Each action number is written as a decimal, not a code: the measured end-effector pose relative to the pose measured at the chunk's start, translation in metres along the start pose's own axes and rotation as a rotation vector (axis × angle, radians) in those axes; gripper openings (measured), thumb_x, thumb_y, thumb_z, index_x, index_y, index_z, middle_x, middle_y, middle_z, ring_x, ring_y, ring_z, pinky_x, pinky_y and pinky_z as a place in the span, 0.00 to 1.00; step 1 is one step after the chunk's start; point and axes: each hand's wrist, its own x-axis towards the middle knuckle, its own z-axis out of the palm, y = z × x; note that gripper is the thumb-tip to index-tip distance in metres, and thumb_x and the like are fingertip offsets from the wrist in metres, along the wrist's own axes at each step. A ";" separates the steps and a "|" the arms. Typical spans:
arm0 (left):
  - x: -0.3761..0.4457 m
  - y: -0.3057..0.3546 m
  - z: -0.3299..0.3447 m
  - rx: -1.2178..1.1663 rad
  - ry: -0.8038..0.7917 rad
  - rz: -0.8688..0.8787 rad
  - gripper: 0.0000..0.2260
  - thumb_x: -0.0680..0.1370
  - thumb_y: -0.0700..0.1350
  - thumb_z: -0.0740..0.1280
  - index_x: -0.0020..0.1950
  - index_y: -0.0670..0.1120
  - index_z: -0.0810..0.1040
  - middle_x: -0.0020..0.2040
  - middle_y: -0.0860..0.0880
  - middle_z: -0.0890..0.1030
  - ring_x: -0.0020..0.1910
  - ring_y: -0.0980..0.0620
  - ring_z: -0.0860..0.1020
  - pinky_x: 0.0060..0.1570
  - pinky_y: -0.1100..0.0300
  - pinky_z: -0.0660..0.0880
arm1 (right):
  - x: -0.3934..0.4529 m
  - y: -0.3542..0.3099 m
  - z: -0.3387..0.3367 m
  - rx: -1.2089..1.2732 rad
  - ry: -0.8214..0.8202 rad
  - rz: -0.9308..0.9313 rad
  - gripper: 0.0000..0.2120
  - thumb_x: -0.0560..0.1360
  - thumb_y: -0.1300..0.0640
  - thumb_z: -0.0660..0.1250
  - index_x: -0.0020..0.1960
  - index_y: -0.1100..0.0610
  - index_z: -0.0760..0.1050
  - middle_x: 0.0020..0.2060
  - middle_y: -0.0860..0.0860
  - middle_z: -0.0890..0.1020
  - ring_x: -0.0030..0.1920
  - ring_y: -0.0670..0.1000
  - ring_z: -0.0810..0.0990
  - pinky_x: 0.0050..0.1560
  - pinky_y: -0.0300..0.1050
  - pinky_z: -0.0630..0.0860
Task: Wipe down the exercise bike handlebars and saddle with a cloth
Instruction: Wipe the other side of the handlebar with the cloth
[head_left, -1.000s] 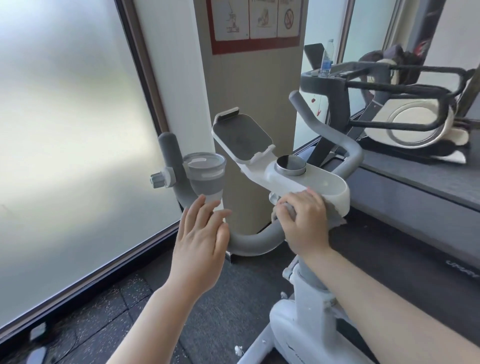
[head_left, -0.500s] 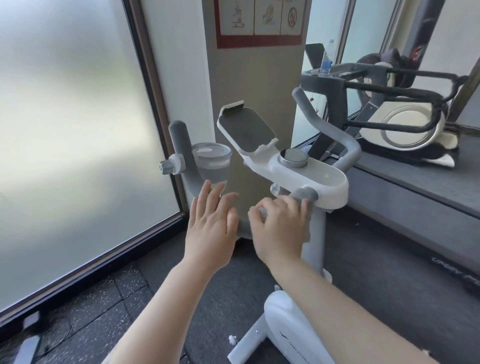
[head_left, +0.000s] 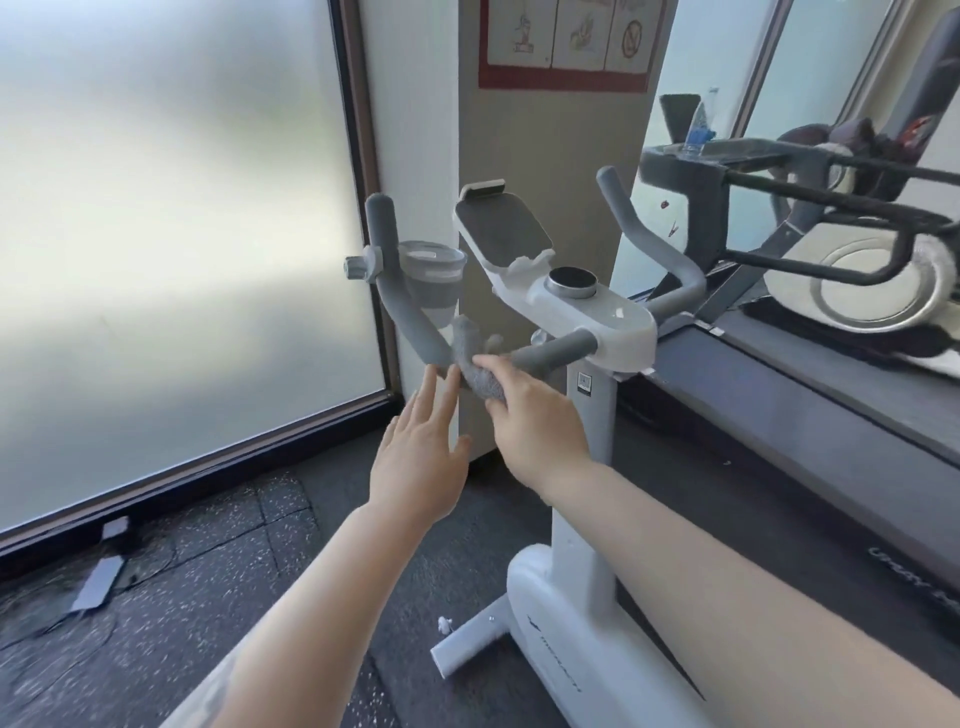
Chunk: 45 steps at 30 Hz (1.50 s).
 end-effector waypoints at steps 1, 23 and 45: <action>-0.015 0.004 0.006 0.010 -0.030 -0.047 0.29 0.81 0.50 0.57 0.79 0.56 0.47 0.80 0.54 0.46 0.78 0.52 0.51 0.74 0.53 0.56 | -0.009 0.003 -0.005 0.009 -0.052 0.014 0.21 0.80 0.59 0.59 0.71 0.46 0.64 0.64 0.49 0.77 0.60 0.55 0.76 0.54 0.49 0.72; -0.362 0.083 0.087 -0.002 -0.269 -0.459 0.16 0.80 0.48 0.58 0.67 0.52 0.74 0.75 0.51 0.66 0.68 0.49 0.71 0.64 0.57 0.68 | -0.355 0.043 -0.037 0.034 -0.833 0.174 0.13 0.74 0.59 0.57 0.56 0.47 0.70 0.48 0.50 0.81 0.47 0.54 0.79 0.46 0.50 0.77; -0.509 0.254 0.141 -0.084 -0.576 -0.197 0.13 0.80 0.52 0.58 0.60 0.58 0.77 0.55 0.51 0.81 0.48 0.48 0.79 0.46 0.55 0.77 | -0.594 0.085 -0.186 0.098 -0.648 0.596 0.13 0.74 0.56 0.60 0.57 0.44 0.72 0.50 0.48 0.80 0.48 0.54 0.78 0.42 0.47 0.76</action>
